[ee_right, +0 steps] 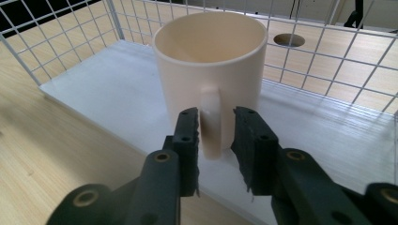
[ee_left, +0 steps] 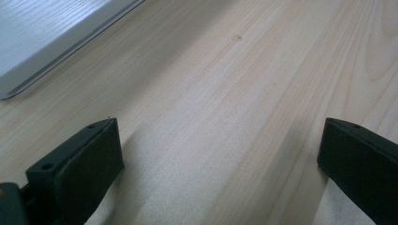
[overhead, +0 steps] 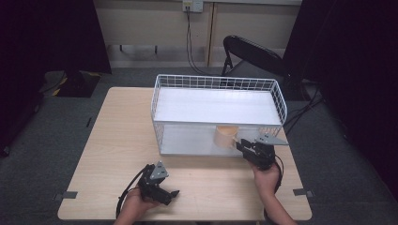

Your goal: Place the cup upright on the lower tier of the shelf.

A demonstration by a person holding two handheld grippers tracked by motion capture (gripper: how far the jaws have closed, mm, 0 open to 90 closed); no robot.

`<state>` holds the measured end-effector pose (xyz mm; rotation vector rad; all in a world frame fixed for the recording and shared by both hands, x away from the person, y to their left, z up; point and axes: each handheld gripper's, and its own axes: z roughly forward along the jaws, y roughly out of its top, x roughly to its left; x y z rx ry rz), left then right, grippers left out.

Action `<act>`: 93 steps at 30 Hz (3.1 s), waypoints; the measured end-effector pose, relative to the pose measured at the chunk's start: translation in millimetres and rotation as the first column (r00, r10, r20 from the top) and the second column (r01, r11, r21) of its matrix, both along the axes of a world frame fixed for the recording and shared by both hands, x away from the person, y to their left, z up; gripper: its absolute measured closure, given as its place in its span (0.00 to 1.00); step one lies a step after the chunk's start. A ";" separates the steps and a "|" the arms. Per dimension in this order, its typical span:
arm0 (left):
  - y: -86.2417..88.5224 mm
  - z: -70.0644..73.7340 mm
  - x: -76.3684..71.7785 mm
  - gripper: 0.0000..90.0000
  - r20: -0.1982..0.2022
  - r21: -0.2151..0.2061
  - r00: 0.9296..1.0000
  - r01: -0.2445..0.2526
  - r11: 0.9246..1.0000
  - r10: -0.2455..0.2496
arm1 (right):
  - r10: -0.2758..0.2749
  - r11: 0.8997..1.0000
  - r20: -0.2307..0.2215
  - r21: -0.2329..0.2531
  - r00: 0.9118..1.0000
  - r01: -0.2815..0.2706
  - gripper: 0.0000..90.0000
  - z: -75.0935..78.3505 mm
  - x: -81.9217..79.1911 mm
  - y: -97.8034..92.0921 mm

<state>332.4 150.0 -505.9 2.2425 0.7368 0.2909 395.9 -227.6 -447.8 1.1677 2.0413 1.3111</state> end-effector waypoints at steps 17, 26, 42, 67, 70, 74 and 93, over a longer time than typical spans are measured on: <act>0.1 0.1 0.1 0.00 0.002 0.002 1.000 0.001 1.000 -0.001 | 0.007 1.000 -0.013 0.004 1.000 -0.007 0.83 -1.2 3.5 10.3; 0.0 0.0 0.0 0.00 0.000 0.000 1.000 0.000 1.000 0.000 | 0.002 1.000 -0.028 0.000 1.000 -0.002 0.56 1.8 -0.7 4.8; 0.1 0.1 -0.5 0.00 -0.002 0.000 1.000 -0.003 1.000 0.003 | 0.063 0.998 -0.072 -0.003 0.995 -0.064 0.24 6.9 -8.1 2.6; 0.0 0.0 -0.4 0.00 -0.001 -0.001 1.000 -0.004 1.000 0.004 | 0.139 0.989 -0.075 -0.046 0.987 -0.143 0.18 3.3 -27.8 -12.0; 0.2 0.3 -0.4 0.00 -0.004 0.001 1.000 -0.002 1.000 0.002 | 0.148 0.988 -0.073 -0.042 0.986 -0.152 0.18 4.1 -30.0 -14.5; 0.2 0.3 -0.4 0.00 -0.004 0.001 1.000 -0.002 1.000 0.002 | 0.155 0.986 -0.074 -0.045 0.985 -0.159 0.17 4.3 -31.0 -17.7; 0.2 0.3 -0.4 0.00 -0.004 0.001 1.000 -0.001 1.000 0.001 | 0.160 0.983 -0.087 -0.076 0.983 -0.167 0.17 0.4 -42.5 -39.5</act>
